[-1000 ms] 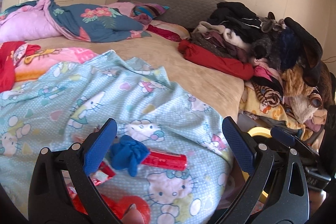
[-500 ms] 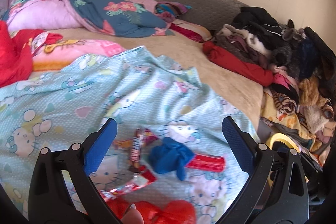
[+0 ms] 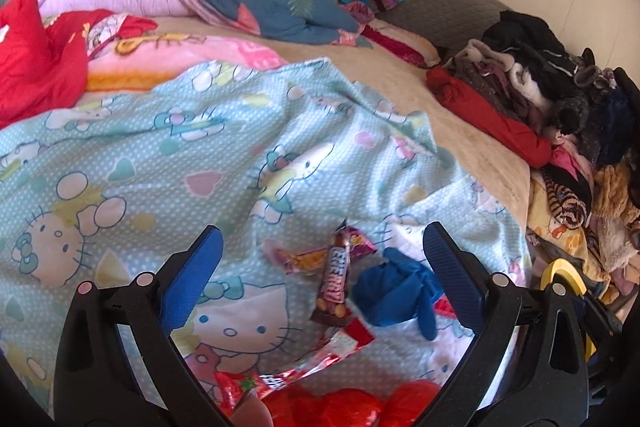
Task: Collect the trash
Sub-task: 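Grasp the brown chocolate bar wrapper with the left tool while the right tool grasps the red tube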
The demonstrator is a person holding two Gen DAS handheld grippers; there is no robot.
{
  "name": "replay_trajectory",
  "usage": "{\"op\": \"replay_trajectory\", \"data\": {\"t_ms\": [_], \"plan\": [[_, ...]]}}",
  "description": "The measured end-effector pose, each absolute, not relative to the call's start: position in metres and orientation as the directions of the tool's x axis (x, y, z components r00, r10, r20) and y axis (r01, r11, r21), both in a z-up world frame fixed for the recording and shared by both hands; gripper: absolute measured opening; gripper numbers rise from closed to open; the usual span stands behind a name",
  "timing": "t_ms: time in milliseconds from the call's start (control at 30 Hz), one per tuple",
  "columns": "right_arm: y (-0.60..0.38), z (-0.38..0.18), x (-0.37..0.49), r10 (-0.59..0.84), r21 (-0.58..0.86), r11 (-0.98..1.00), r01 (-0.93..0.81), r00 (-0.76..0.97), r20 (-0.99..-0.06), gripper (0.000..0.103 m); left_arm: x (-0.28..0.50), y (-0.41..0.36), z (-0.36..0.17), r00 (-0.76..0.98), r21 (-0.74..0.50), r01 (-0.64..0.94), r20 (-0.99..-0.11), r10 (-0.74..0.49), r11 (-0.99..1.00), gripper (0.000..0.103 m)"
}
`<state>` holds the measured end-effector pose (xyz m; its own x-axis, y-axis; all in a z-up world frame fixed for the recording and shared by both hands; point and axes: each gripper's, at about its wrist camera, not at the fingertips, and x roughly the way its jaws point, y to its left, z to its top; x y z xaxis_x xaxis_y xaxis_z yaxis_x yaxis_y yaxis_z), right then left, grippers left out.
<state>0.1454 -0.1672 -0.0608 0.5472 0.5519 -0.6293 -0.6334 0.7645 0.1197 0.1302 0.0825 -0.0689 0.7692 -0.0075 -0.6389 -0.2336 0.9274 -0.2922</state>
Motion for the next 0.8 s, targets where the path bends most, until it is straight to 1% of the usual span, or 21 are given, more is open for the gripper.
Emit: {"op": "replay_trajectory", "data": {"t_ms": [133,200,233,300,600,767,800], "plan": [[-0.164,-0.068,0.158,0.524,0.093,0.767,-0.635,0.536,-0.662,0.083,0.134,0.085,-0.081,0.742,-0.285,-0.230,-0.670,-0.021,0.931,0.081],[-0.163,-0.074,0.166,0.516,0.092,0.766,-0.636,0.523,-0.679,0.083,0.136,0.085,-0.087,0.730,-0.291,-0.222,-0.682,-0.039,0.931,0.069],[-0.162,-0.077,0.169,0.505,0.083,0.767,-0.636,0.519,-0.689,0.083,0.137,0.085,-0.090,0.722,-0.296,-0.220,-0.690,-0.049,0.929,0.067],[-0.159,-0.084,0.175,0.491,0.074,0.766,-0.638,0.506,-0.709,0.083,0.138,0.085,-0.095,0.711,-0.310,-0.213,-0.700,-0.071,0.926,0.058],[-0.134,-0.097,0.187,0.473,0.018,0.724,-0.690,0.477,-0.740,0.082,0.144,0.073,-0.109,0.676,-0.328,-0.172,-0.725,-0.131,0.929,0.046],[-0.122,-0.109,0.195,0.449,-0.004,0.718,-0.696,0.468,-0.761,0.081,0.145,0.069,-0.115,0.663,-0.324,-0.167,-0.736,-0.137,0.931,0.044],[-0.120,-0.110,0.196,0.450,-0.008,0.714,-0.700,0.467,-0.762,0.081,0.145,0.068,-0.116,0.660,-0.317,-0.168,-0.740,-0.133,0.933,0.041]]}}
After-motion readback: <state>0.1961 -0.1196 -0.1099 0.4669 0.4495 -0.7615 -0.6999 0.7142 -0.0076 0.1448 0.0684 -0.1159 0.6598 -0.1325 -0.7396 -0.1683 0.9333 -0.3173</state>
